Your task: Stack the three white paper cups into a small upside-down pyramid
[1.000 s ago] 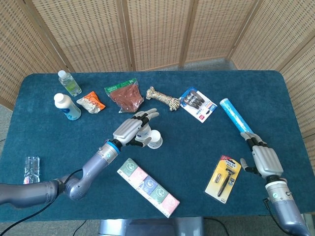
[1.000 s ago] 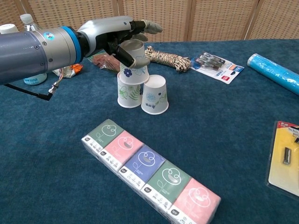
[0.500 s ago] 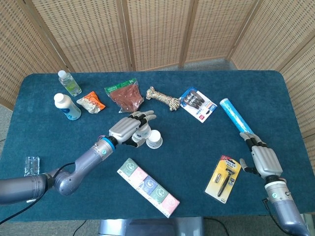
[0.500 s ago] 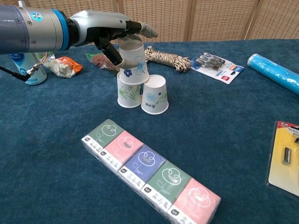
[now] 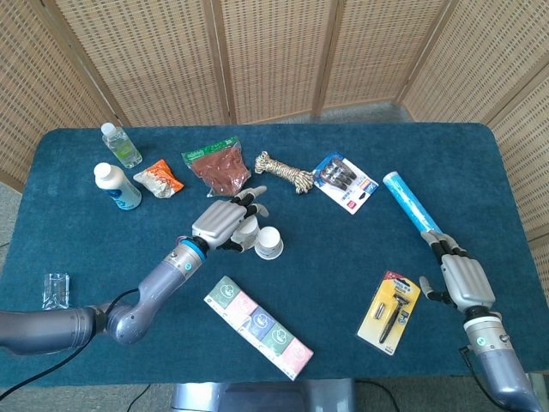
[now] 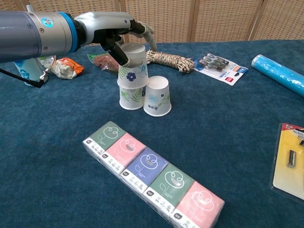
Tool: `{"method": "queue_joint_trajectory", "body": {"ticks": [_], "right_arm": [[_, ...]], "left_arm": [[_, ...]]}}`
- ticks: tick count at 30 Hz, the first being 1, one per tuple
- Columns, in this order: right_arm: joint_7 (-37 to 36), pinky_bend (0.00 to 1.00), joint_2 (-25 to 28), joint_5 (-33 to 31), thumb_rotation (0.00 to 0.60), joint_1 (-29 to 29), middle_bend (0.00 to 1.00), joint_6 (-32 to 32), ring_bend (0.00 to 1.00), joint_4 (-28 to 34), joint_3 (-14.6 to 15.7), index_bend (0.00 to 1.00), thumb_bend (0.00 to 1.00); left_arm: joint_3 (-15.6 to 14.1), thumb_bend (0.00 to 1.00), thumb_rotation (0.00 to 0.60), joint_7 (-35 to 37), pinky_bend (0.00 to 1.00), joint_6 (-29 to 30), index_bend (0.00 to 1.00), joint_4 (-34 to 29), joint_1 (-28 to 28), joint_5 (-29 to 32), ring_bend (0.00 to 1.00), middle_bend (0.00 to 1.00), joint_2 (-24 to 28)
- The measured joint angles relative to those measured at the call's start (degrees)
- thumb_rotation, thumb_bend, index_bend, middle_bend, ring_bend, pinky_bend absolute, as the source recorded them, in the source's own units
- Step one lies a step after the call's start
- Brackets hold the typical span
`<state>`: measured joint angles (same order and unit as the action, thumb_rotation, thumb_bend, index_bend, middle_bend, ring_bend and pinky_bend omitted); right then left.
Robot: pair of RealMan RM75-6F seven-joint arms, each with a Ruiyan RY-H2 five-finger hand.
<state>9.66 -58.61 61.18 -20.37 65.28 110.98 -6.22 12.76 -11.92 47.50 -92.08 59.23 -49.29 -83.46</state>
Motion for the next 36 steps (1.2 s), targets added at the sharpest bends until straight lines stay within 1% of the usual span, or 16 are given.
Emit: {"method": "queue_joint_trajectory", "body": {"ticks": [11, 23, 26, 29, 32, 34, 36], "right_arm": [[0.12, 0.18, 0.02, -0.04, 0.6, -0.04, 0.0, -0.01, 0.0, 0.25, -0.15, 0.0, 0.49], [-0.72, 0.18, 0.58, 0.1, 0.6, 0.6, 0.0, 0.26, 0.0, 0.17, -0.01, 0.0, 0.49], [-1.01, 0.18, 0.64, 0.24, 0.6, 0.73, 0.0, 0.18, 0.0, 0.06, 0.07, 0.0, 0.49], [-1.24, 0.18, 0.64, 0.41, 0.6, 0.83, 0.0, 0.14, 0.0, -0.14, 0.1, 0.0, 0.49], [-1.6, 0.18, 0.62, 0.62, 0.6, 0.91, 0.0, 0.12, 0.0, -0.17, 0.09, 0.0, 0.49], [-1.65, 0.18, 0.6, 0.83, 0.6, 0.95, 0.0, 0.12, 0.0, -0.22, 0.1, 0.0, 0.49], [-1.66, 0.18, 0.58, 0.96, 0.6, 0.98, 0.0, 0.14, 0.0, -0.22, 0.1, 0.0, 0.49]], "left_arm": [[0.82, 0.49, 0.6, 1.69, 0.43, 1.01, 0.3, 0.87, -0.9, -1.8, 0.0, 0.03, -0.67], [1.38, 0.49, 0.6, 3.1, 0.42, 1.13, 0.3, 3.44, -1.03, -4.09, 0.0, 0.02, -3.4], [1.26, 0.49, 0.6, 3.14, 0.38, 0.68, 0.27, 3.98, -1.01, -4.32, 0.0, 0.0, -3.74], [1.18, 0.49, 0.6, 3.3, 0.32, 0.1, 0.22, 3.97, -1.09, -4.26, 0.0, 0.0, -3.62], [1.1, 0.49, 0.6, 3.39, 0.19, -0.4, 0.16, 3.78, -1.2, -4.11, 0.0, 0.0, -3.27], [1.08, 0.49, 0.6, 3.53, 0.13, -0.86, 0.11, 3.54, -1.26, -3.96, 0.0, 0.0, -2.93], [1.18, 0.49, 0.6, 4.09, 0.07, -1.35, 0.04, 3.26, -1.33, -3.9, 0.0, 0.0, -2.63]]}}
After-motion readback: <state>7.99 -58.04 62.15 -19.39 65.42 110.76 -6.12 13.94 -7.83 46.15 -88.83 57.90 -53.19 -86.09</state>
